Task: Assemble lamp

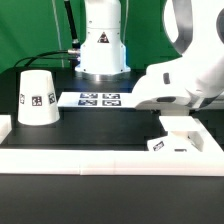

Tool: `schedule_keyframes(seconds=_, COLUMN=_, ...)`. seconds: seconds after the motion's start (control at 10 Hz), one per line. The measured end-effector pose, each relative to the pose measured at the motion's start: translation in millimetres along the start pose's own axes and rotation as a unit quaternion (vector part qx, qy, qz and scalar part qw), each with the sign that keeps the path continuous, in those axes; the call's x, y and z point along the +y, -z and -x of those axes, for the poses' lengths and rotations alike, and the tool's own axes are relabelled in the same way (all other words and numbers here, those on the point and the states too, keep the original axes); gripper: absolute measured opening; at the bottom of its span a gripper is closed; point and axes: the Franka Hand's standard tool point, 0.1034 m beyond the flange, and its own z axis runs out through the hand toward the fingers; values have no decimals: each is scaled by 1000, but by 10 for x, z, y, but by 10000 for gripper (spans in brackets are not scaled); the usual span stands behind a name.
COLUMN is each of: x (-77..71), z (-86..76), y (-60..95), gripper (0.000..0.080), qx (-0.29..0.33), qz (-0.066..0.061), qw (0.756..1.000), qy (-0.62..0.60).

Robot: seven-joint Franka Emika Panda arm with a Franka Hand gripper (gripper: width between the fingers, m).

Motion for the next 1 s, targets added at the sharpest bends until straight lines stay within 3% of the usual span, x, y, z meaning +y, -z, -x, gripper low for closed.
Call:
schedule_keyframes(seconds=0.4, x=25, z=5, y=-52, gripper=671, qx=-5, qz=0, qw=1000, qy=-2)
schedule_keyframes(seconds=0.5, x=25, z=5, y=-50, gripper=573, qx=-5, qz=0, qw=1000, qy=-2)
schedule_keyframes(seconds=1.0, x=29, z=9, y=-42, gripper=573, qx=-5, qz=1, qw=1000, qy=6)
